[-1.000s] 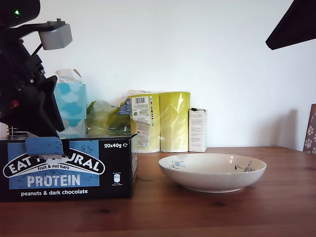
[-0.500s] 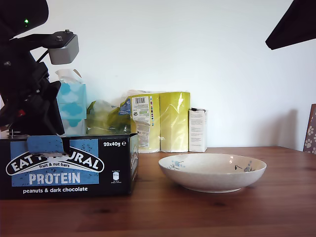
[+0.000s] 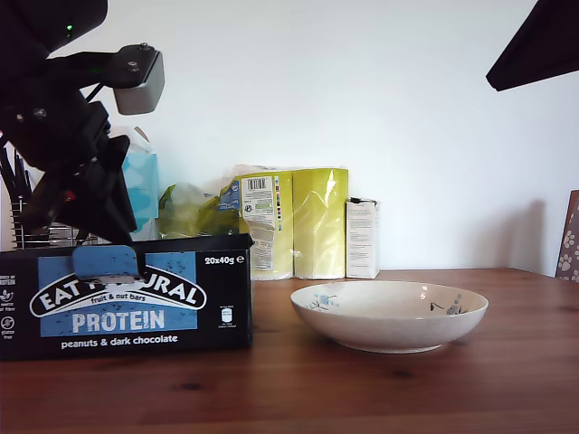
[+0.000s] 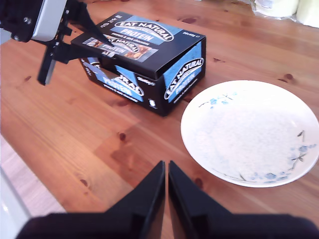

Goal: Open the carton box of snackbars

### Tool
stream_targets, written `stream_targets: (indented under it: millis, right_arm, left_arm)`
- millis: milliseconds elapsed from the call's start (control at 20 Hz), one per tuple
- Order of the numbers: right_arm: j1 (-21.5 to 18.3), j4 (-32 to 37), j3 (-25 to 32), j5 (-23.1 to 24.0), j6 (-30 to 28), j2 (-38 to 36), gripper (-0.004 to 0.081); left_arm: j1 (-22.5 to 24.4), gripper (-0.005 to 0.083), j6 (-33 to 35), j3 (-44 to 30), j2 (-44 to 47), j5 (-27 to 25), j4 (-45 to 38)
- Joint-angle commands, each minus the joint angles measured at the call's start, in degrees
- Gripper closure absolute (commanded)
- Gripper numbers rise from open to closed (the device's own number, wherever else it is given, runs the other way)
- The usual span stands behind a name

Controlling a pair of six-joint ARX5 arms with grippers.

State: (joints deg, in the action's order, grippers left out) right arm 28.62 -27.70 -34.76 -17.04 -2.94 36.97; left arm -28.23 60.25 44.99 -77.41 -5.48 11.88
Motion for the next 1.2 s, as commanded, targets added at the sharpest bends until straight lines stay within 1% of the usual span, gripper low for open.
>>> stream_targets:
  millis: [0,150,300,450,800,900,950,1000,1050,1100,1150]
  right_arm:
    - [0.2,0.3,0.2,-1.0,-0.1,0.0,0.0783]
    - [0.2,0.2,0.2,-1.0,-0.1,0.0,0.0783]
    - [0.2,0.2,0.2,-1.0,-0.1,0.0,0.0783]
    - [0.2,0.0,0.2,-1.0,-0.1,0.0,0.0783]
    - [0.2,-0.1,0.2,-1.1,-0.1,0.0,0.0783]
    - [0.2,-0.1,0.2,-1.1,-0.1,0.0,0.0783]
    - [0.2,-0.2,0.2,-1.1,-0.1,0.0,0.0783]
    - [0.2,-0.2,0.2,-1.1,-0.1,0.0,0.0783]
    - [0.2,-0.2,0.2,-1.1,-0.1,0.0,0.0783]
    - [0.2,-0.2,0.2,-1.1,-0.1,0.0,0.0783]
    - [0.2,-0.1,0.2,-1.0,-0.1,0.0,0.0783]
  left_arm:
    - [-0.1,0.0629,0.3,0.0,-0.5,-1.0,-2.5]
    - [-0.1,0.0629,0.5,0.0,-0.5,-3.2,-3.9]
    - [-0.1,0.0629,3.3,0.5,-0.2,-6.1,-5.5]
    - [0.0,0.0629,3.5,1.9,0.5,-8.2,-9.0]
    - [0.1,0.0629,2.4,12.9,1.3,-12.0,-14.1]
    - [0.1,0.0629,-2.2,15.7,1.3,-13.0,-13.1]
    - [0.1,0.063,-6.2,16.6,1.4,-14.0,-11.7]
    - [0.1,0.0652,-10.5,17.0,1.9,-14.6,-9.0]
    - [0.0,0.0718,-14.6,17.0,2.7,-13.7,-4.7]
    - [-0.5,0.0785,-17.8,17.0,3.4,-11.5,0.3]
    - [-0.8,0.0794,-21.2,17.0,4.1,-8.4,6.0]
